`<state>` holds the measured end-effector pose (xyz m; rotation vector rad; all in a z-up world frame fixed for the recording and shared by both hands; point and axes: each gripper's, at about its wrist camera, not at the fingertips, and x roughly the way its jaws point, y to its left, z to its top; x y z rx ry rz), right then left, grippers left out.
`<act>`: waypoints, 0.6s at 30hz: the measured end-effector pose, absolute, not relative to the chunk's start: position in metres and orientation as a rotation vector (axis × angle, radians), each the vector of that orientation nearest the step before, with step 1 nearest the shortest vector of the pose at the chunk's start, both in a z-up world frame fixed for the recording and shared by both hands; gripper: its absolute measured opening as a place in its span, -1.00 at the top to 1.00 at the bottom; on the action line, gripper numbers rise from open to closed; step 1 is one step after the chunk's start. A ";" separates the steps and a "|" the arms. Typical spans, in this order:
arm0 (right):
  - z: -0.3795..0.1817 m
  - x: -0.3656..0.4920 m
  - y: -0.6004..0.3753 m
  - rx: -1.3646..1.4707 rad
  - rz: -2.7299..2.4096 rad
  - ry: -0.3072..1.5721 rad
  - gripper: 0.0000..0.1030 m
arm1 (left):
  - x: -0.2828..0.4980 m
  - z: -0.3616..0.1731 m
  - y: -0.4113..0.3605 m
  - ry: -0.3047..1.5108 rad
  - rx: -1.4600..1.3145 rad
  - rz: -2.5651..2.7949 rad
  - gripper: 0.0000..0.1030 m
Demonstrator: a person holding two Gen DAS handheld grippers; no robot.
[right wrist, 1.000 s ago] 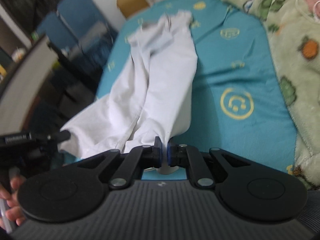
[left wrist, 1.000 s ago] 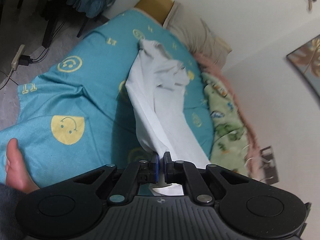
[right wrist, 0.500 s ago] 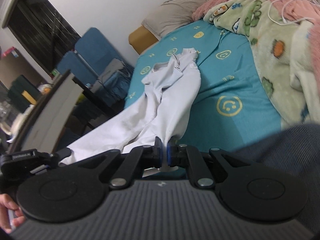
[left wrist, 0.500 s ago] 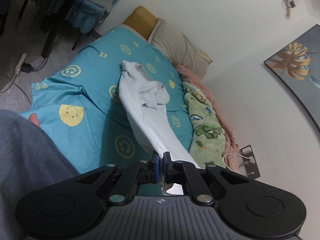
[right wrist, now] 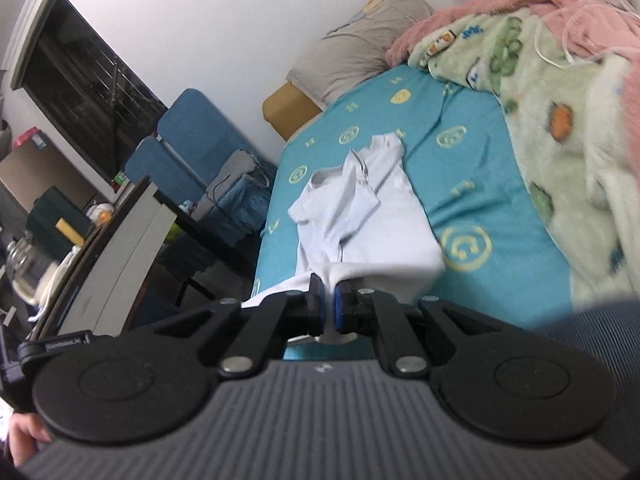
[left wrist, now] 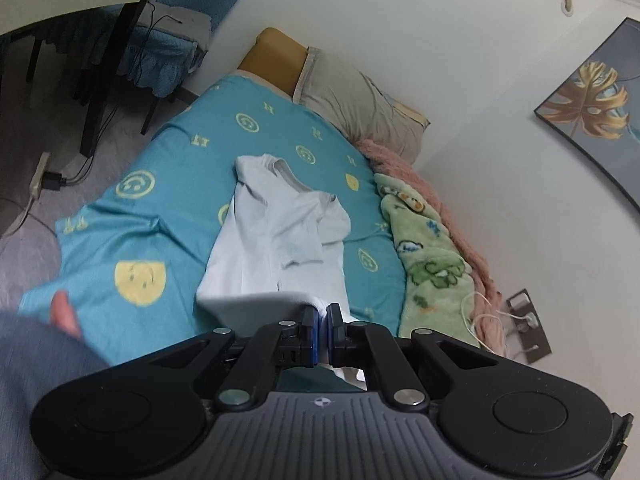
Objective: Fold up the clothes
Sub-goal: 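Lift the hem with both grippers and fold it over toward the collar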
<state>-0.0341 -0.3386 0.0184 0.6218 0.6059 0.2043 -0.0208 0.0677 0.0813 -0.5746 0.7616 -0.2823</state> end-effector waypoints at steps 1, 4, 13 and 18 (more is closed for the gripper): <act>0.019 -0.021 -0.337 0.606 0.200 0.601 0.84 | -0.007 0.080 0.064 0.757 -0.553 -0.275 0.92; 0.018 0.022 -0.330 0.550 0.176 0.593 0.84 | 0.033 0.078 0.050 0.748 -0.458 -0.247 0.92; -0.007 0.125 -0.315 0.389 0.139 0.562 0.83 | 0.128 0.036 0.031 0.664 -0.375 -0.179 0.91; -0.030 0.157 -0.303 0.316 0.152 0.515 0.83 | 0.158 0.007 0.018 0.594 -0.269 -0.135 0.91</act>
